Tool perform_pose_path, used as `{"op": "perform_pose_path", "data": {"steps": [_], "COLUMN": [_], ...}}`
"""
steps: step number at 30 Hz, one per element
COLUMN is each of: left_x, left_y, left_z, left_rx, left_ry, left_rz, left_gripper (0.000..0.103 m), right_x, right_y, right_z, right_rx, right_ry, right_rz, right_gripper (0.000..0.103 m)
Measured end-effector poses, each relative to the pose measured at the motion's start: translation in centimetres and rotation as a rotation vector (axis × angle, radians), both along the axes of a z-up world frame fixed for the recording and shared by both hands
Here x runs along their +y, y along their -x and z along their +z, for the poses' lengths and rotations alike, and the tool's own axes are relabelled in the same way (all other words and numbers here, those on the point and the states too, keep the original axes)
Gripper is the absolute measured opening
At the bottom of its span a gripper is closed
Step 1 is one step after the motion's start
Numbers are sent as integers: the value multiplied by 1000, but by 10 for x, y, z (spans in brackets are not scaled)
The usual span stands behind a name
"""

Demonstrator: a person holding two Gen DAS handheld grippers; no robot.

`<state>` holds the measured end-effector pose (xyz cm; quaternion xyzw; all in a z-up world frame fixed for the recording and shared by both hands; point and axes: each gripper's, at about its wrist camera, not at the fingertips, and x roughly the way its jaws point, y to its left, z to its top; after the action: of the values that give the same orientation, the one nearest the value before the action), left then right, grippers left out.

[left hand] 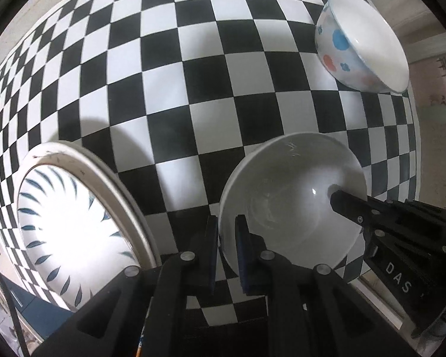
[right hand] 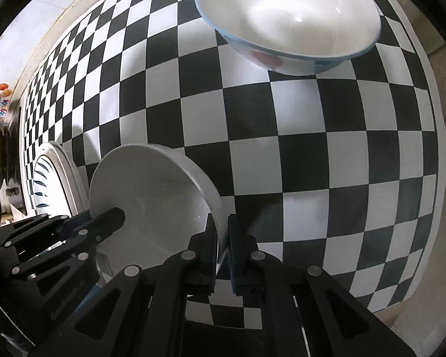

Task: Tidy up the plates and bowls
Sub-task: 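Lower the white bowl beside the plate stack and open both tools, then reach both tools to a second white bowl and close them on its rim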

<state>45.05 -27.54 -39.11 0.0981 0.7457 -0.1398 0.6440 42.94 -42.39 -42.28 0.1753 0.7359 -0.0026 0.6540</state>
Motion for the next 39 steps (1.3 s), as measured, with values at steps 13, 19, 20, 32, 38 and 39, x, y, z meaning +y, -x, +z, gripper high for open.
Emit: {"op": "perform_pose_path", "data": {"steps": [13, 19, 20, 32, 38, 39], "left_x": [-1, -17, -21, -75, -91, -90], "left_y": [-24, -86, -95, -225, -252, -255], "left_z": [104, 119, 118, 62, 31, 26], "left_rx": [-289, -344, -341, -128, -43, -29], "left_ry": [-15, 34, 44, 173, 205, 214], "left_rz": [43, 54, 50, 94, 99, 107], "left_gripper": [25, 25, 25, 24, 24, 24], "right_x": [-19, -56, -67, -148, -157, -159], "right_y": [-16, -63, -74, -201, -236, -239], "right_z": [91, 136, 140, 73, 34, 29], "right_rx": [-146, -263, -285, -228, -178, -170], "right_ry": [13, 173, 176, 95, 46, 34], "right_rz": [8, 24, 15, -111, -134, -140], "right_gripper": [54, 54, 54, 54, 47, 46]}}
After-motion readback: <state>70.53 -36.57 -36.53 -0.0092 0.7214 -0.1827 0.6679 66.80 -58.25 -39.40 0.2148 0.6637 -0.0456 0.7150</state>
